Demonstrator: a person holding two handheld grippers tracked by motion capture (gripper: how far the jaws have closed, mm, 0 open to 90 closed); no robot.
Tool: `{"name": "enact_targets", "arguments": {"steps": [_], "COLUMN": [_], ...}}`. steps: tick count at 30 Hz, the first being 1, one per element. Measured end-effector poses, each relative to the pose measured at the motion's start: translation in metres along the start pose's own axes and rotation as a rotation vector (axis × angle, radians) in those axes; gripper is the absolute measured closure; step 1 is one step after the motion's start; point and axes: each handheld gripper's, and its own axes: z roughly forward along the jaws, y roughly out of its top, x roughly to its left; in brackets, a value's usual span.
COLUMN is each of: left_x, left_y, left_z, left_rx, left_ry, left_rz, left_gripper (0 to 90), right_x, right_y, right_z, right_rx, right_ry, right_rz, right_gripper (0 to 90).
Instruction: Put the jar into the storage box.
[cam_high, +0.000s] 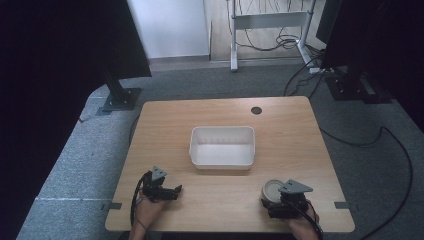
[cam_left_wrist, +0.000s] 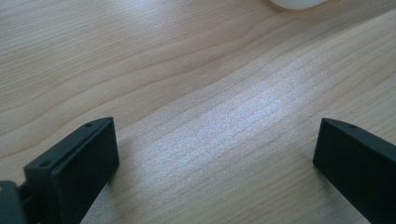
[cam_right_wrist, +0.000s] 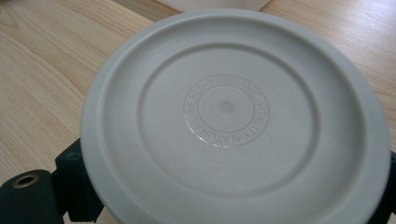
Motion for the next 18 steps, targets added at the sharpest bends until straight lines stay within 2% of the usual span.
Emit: {"name": "enact_targets", "arguments": {"steps": [6,18], "left_x": [0.0,0.0], "left_y": [0.0,0.0], "left_z": [0.0,0.0], "left_rx": [0.0,0.0], "left_ry": [0.0,0.0], "left_rz": [0.0,0.0], "left_gripper": [0.0,0.0], "right_x": [0.0008,0.0021], "right_y": [0.0003,0.0067], "right_z": [-0.0013,-0.005], "right_rx": [-0.007,-0.014], "right_ry": [-0.023,-0.04], "right_rz": [0.019,0.003], "right_gripper": [9.1,9.1]}}
